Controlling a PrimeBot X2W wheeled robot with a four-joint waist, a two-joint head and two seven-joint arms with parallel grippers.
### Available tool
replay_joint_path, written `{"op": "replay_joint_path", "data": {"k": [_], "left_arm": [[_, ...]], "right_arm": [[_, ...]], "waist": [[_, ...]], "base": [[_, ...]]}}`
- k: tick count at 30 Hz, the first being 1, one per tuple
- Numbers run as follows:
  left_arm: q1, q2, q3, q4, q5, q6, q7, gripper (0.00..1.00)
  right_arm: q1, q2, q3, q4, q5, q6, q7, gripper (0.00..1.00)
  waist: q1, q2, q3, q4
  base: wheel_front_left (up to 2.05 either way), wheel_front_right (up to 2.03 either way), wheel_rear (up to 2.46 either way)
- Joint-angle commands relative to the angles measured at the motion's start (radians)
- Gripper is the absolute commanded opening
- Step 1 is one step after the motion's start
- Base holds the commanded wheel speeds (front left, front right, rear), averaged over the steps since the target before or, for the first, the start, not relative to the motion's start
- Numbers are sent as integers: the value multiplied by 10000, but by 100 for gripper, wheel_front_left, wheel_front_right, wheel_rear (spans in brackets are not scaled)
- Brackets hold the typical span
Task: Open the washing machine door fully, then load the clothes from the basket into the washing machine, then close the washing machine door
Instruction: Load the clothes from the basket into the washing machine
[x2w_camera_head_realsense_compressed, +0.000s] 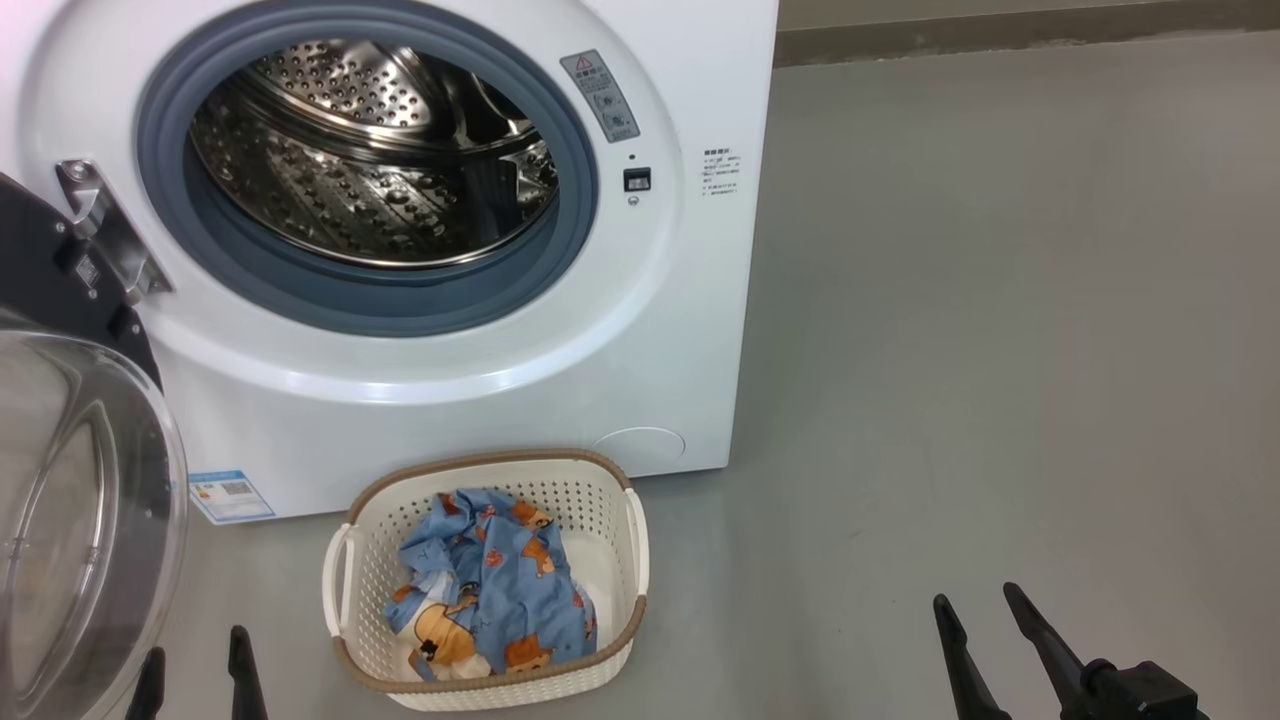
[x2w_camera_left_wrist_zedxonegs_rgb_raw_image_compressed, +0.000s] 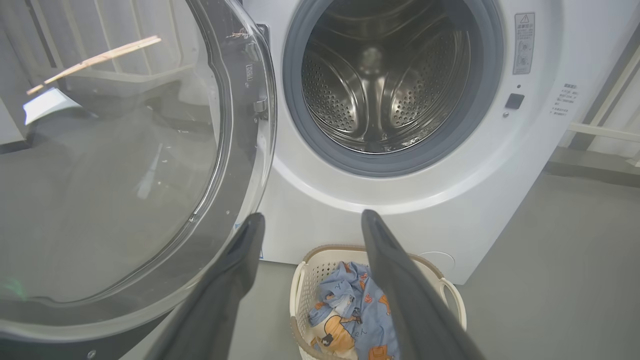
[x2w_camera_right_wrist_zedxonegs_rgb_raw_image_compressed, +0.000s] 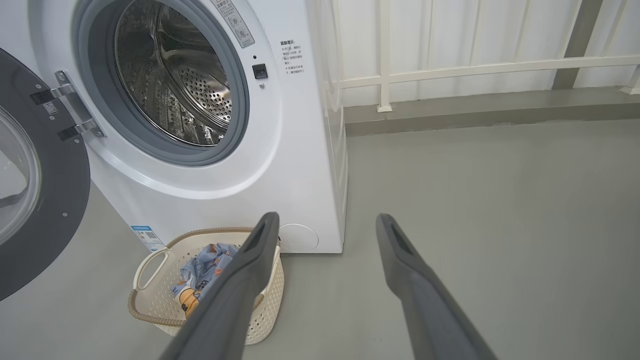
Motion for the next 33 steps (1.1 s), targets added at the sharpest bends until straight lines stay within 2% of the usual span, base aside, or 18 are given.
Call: {"op": "replay_joint_path", "data": {"k": [1,10,18,25,33], "left_arm": [[-164,63,291,-174,69,19,-66,100],[-132,62,318,17,-268,-71,-66,100],[-135,61,324,-56,-223,-64,-66,100],[-200,61,87,-73,-210,-260,-66,100],[-203,61,-50,-121,-316,-366,-66,100]], "right_arm": [[-123,-119,262,-231,46,17,-120,100],[-135,-97,262,-216,54,17,-120,100],[-132,-76,273,-221,53,17,-120,100],[-177,-55,255,-241,51,17,-120,100],[-196,-31,226,-225,41,17,-120,100]], "waist": [[0,0,17,12],[0,0,79,29],[0,0,139,26],[0,0,261,41],[0,0,325,103]], "base": [[0,0,0],[31,-45,14],[125,-171,46],[132,-142,9],[37,-37,0]]}}
